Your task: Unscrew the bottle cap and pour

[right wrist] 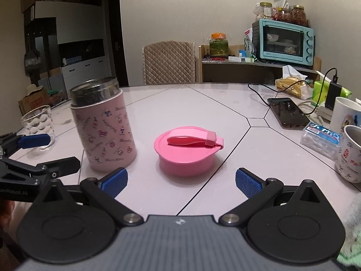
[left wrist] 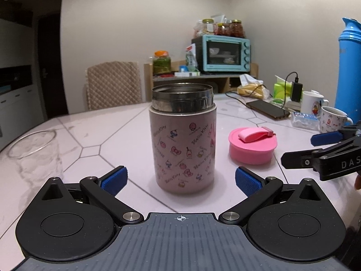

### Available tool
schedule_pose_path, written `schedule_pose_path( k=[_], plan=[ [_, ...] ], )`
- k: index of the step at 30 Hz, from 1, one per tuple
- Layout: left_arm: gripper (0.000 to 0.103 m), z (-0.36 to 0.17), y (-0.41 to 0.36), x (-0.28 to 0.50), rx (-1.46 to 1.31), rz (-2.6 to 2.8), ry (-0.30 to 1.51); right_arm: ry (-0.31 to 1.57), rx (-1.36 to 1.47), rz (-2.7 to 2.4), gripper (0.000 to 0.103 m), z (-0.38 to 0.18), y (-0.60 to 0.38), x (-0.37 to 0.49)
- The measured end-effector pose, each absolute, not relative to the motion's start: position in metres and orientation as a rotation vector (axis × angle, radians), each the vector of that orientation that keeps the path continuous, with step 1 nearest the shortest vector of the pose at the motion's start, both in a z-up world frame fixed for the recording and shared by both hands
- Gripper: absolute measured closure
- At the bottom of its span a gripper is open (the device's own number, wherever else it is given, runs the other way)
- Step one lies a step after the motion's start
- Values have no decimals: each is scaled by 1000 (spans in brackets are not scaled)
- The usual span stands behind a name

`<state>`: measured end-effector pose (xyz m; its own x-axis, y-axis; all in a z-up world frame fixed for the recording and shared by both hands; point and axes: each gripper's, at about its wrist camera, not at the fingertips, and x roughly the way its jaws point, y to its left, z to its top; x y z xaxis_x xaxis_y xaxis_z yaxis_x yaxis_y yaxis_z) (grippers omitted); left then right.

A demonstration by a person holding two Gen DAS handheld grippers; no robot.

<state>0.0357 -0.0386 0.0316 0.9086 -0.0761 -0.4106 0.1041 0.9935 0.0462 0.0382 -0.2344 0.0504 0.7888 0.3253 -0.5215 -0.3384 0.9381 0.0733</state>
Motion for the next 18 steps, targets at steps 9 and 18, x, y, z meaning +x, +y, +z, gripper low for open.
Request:
schedule_pose_path(
  k=[9,18],
  plan=[
    [0,34,-39,-6,21,-40,419,521,-13,346,0,59,-245,4],
    [0,41,-41,-42,8,-25,394,482,-15,333,0,68,-243,-30]
  ],
)
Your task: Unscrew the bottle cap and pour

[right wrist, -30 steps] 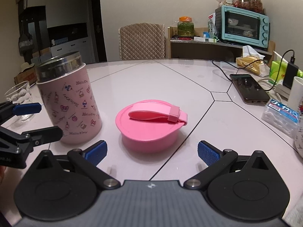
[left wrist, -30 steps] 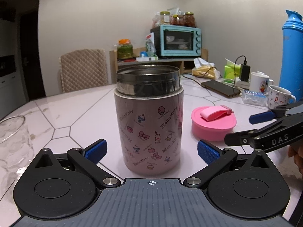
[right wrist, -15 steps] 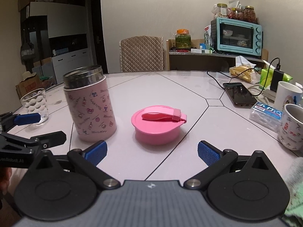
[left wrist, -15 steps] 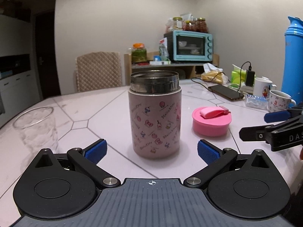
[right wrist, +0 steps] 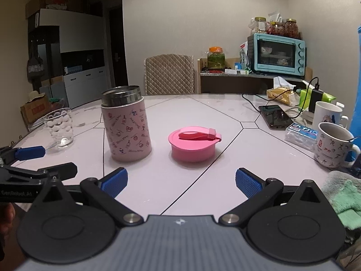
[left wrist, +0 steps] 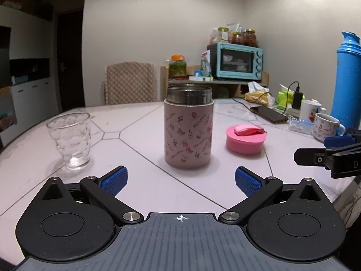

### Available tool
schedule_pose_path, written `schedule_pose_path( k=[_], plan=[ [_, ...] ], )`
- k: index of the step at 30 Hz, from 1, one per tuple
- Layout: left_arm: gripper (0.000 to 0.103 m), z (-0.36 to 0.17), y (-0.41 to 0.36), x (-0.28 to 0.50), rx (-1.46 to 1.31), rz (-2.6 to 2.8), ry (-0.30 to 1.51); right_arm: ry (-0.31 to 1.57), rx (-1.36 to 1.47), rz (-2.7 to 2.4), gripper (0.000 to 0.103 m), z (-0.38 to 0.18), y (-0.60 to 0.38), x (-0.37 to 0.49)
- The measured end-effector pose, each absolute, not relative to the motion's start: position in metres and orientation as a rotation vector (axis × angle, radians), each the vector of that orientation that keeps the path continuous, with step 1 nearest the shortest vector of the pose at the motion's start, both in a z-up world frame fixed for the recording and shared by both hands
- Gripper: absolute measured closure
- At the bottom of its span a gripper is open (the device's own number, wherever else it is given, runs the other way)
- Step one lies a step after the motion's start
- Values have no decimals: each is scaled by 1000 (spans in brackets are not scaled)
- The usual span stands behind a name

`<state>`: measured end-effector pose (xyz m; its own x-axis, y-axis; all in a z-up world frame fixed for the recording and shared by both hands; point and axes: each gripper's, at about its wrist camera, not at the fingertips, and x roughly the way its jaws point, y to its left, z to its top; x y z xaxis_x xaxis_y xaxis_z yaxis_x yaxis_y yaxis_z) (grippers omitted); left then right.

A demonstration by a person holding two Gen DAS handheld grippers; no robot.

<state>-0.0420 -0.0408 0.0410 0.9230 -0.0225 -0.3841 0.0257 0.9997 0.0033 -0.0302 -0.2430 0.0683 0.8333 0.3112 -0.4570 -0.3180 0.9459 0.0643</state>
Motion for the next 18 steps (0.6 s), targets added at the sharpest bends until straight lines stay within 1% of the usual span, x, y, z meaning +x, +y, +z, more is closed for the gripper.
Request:
schedule_pose_path(
  k=[18],
  plan=[
    [0,59,-53,-71,18,-48,339,445,3,327,0,75,-240,-44]
  ],
)
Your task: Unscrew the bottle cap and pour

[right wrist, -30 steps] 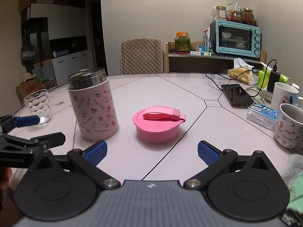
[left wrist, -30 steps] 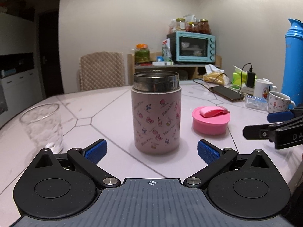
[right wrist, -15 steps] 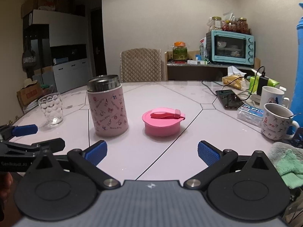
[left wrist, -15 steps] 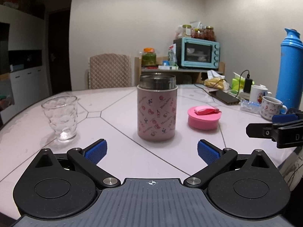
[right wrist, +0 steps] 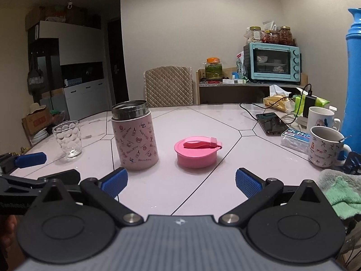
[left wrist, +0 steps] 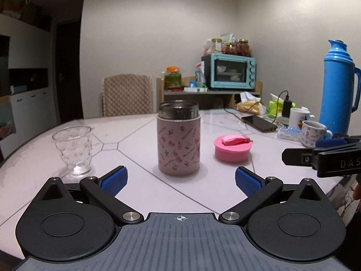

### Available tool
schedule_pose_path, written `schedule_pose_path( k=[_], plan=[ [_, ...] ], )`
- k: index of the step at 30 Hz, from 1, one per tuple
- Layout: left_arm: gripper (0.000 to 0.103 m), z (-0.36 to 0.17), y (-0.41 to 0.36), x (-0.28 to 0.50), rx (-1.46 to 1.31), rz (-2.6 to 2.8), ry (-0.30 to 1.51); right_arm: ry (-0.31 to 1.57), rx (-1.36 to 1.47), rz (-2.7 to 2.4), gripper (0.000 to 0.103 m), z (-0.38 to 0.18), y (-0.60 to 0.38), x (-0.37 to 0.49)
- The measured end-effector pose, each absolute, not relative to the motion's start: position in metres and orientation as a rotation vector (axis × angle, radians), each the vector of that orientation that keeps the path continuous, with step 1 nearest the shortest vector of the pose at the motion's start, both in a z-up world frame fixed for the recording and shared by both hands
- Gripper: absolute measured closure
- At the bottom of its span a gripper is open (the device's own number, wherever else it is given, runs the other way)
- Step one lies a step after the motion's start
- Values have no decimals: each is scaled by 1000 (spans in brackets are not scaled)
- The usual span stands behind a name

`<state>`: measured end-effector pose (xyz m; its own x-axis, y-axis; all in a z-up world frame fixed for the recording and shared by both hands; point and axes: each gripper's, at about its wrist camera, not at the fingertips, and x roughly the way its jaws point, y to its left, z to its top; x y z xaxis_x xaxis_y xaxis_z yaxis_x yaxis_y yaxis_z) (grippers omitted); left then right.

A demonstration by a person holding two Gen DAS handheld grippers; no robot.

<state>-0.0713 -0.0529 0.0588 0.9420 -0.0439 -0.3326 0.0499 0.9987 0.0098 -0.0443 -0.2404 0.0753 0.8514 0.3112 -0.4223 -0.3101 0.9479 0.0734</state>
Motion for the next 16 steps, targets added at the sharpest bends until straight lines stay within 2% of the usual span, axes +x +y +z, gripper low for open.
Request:
schedule_pose_path(
  k=[16],
  plan=[
    [0,61,-58,-79,12,-52,323,429,24,314,0,76,-241,-49]
  ],
)
